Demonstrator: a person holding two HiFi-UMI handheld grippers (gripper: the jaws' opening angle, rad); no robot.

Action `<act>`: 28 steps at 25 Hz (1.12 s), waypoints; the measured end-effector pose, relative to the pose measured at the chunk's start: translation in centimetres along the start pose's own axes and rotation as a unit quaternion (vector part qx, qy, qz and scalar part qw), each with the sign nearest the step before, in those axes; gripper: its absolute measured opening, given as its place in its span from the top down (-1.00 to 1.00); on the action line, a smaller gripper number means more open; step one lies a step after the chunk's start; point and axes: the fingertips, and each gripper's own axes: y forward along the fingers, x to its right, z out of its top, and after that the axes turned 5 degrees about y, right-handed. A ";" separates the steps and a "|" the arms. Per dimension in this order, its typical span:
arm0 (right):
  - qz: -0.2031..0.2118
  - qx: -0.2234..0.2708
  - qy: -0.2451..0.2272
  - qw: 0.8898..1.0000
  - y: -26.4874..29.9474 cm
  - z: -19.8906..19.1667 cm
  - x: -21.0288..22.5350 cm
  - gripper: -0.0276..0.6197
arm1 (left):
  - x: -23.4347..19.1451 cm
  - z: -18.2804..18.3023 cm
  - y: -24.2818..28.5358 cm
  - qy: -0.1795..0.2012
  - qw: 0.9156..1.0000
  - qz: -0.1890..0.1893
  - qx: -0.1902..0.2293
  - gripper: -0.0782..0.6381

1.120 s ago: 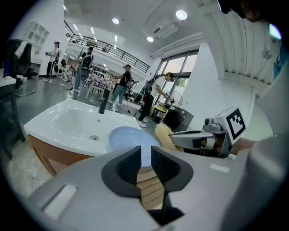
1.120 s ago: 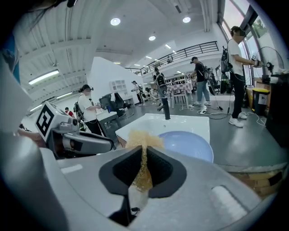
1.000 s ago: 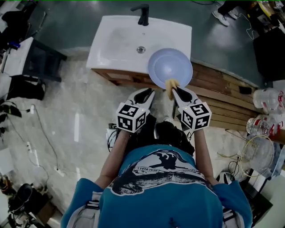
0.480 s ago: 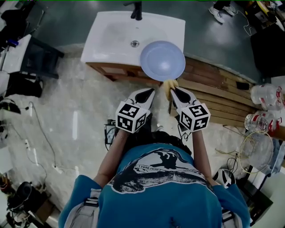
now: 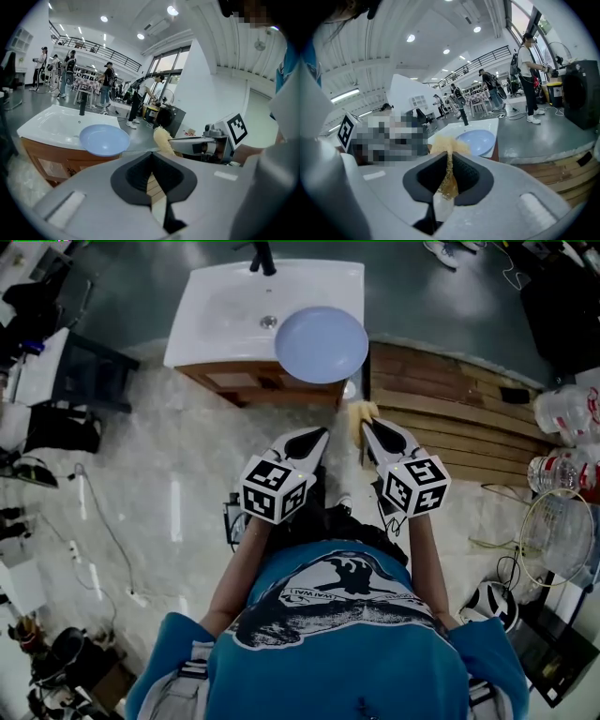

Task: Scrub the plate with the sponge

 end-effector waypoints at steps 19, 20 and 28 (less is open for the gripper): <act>0.020 0.012 0.003 1.000 -8.2 -5.7 -2.8 0.83 | 8.8 -4.4 -4.2 0.016 1.000 0.006 0.000 0.74; 0.021 0.011 0.002 1.000 -8.4 -5.9 -2.9 0.83 | 8.9 -4.6 -4.4 0.016 1.000 0.007 0.000 0.74; 0.020 -0.003 -0.025 0.999 -9.3 -6.9 -3.6 0.83 | 10.0 -5.3 -4.9 0.016 1.000 0.006 0.004 0.74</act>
